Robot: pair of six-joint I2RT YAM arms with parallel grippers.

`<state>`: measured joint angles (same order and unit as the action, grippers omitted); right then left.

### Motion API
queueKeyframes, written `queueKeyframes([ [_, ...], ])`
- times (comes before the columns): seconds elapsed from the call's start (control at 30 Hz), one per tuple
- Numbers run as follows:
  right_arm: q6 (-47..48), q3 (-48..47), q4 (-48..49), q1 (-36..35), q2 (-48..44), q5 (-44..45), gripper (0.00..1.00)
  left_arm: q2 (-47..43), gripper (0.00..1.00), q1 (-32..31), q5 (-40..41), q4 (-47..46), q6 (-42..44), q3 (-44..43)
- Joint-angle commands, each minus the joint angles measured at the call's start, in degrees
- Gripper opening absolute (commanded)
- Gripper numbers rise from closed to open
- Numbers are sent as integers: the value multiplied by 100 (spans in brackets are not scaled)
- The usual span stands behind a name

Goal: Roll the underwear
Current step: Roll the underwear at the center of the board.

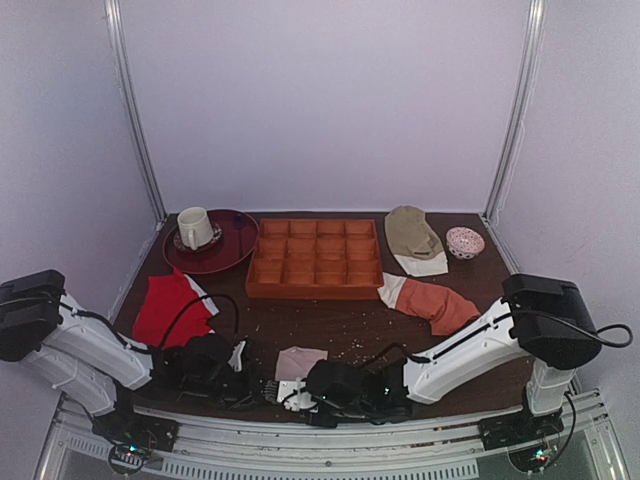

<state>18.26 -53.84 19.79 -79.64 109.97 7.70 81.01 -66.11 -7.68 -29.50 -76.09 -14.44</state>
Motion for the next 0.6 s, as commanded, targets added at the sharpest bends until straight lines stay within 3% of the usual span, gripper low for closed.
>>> queueKeyframes([
  [0.0, 38, -32, 76, -40, 112, 268, 19, 126, 0, -16, -7, 164, 2, 25],
  [0.13, -2, 35, 108, -43, 105, 266, 3, 93, 0, -16, 3, 168, -15, 30],
  [0.23, -122, 99, 133, -48, 74, 172, 0, 1, 0, -4, 42, 251, -36, 36],
  [0.47, -764, 235, 162, 60, 7, -441, 0, -809, 35, 417, 69, 1035, 128, 84],
  [0.57, -1029, 307, 241, 126, 7, -699, 0, -1336, 40, 750, 70, 1585, 327, 25],
])
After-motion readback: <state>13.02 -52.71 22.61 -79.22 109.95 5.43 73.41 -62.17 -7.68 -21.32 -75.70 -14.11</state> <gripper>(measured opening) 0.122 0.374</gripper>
